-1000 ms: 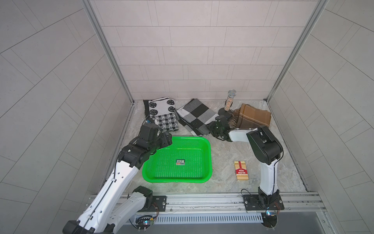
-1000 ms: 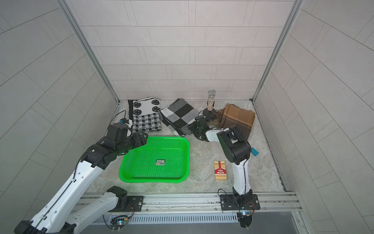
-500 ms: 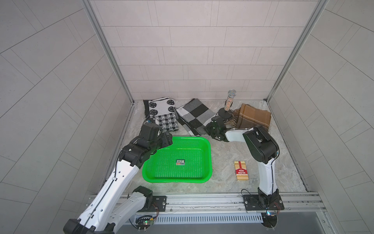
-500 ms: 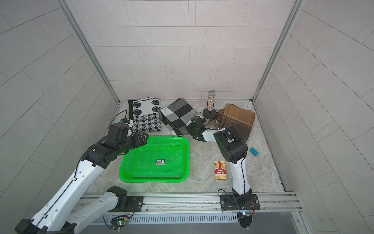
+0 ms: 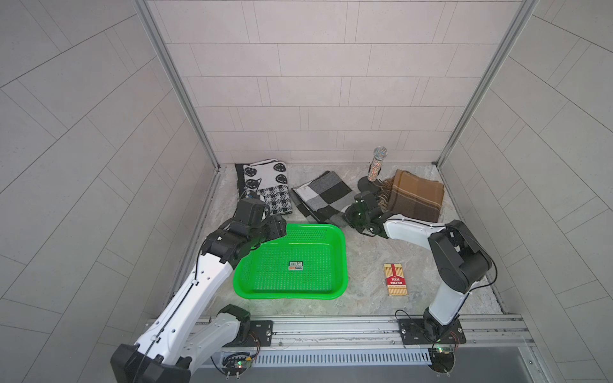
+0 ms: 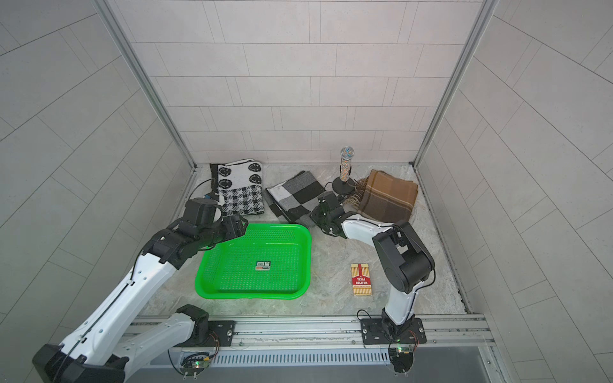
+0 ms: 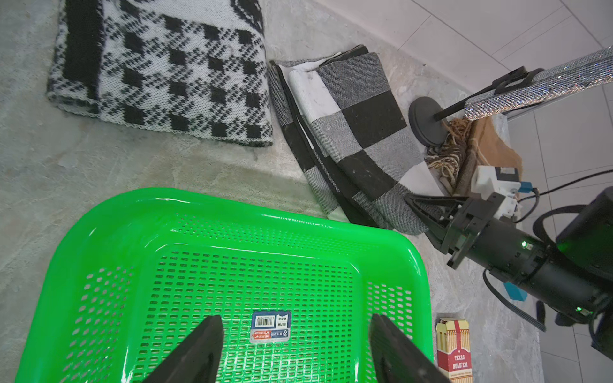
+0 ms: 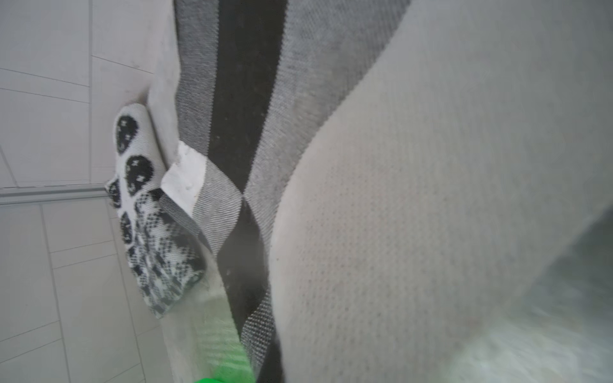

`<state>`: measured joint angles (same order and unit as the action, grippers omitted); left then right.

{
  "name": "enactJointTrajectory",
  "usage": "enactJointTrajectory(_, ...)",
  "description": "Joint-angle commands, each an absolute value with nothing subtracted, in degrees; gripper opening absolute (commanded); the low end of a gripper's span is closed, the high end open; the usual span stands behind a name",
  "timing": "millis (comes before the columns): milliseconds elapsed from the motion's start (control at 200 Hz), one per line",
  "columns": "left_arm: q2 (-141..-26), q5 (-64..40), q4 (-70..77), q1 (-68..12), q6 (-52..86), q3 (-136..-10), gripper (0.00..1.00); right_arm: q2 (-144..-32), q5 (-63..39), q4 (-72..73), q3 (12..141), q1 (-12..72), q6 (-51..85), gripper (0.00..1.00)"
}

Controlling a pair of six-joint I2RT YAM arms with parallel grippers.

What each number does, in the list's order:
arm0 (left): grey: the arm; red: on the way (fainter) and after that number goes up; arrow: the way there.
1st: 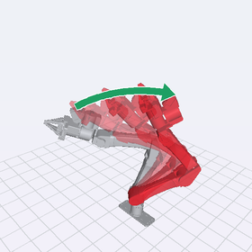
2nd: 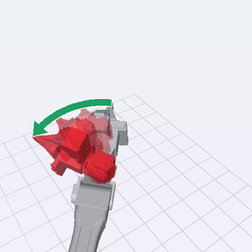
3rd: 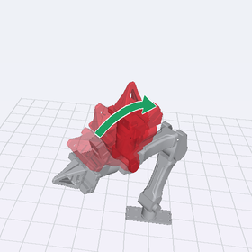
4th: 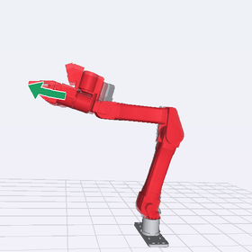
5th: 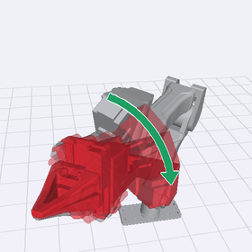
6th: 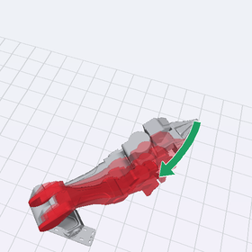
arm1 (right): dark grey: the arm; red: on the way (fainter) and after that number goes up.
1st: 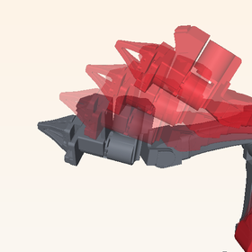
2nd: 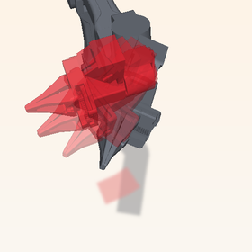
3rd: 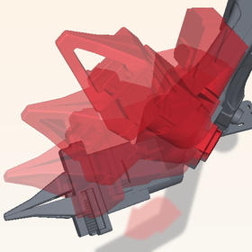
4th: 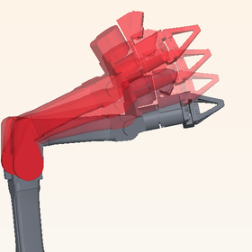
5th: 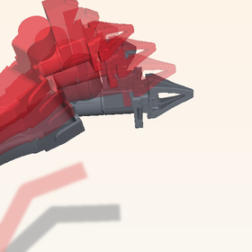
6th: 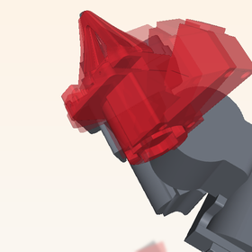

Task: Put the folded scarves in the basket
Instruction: Pick up the scarf at the center of the board.

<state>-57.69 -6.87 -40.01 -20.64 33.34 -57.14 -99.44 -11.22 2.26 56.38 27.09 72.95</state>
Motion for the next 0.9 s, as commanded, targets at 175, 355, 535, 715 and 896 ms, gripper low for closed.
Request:
enactJointTrajectory(175, -64.97, -10.02, -34.20, -22.24, 26.98, -62.71, 0.76, -88.42, -12.94, -9.72, 47.59, 22.65, 62.77, 0.00)
enactJointTrajectory(355, -73.37, -9.72, -30.15, -23.85, 23.82, -65.72, 0.74, -82.25, -12.13, -16.81, 44.00, 19.89, 57.06, 0.00)
enactJointTrajectory(535, -83.53, -11.61, -27.94, -23.82, 18.84, -71.49, 0.73, -81.16, -14.05, -17.68, 42.25, 16.23, 54.56, 0.15)
enactJointTrajectory(715, -95.19, -14.50, -30.43, -23.82, 13.54, -80.81, 0.73, -81.06, -13.98, -20.44, 42.64, 15.56, 53.94, 0.50)
enactJointTrajectory(896, -105.69, -17.38, -31.74, -23.91, 8.72, -88.62, 0.71, -74.94, -9.91, -25.02, 41.34, 14.55, 53.79, 0.61)
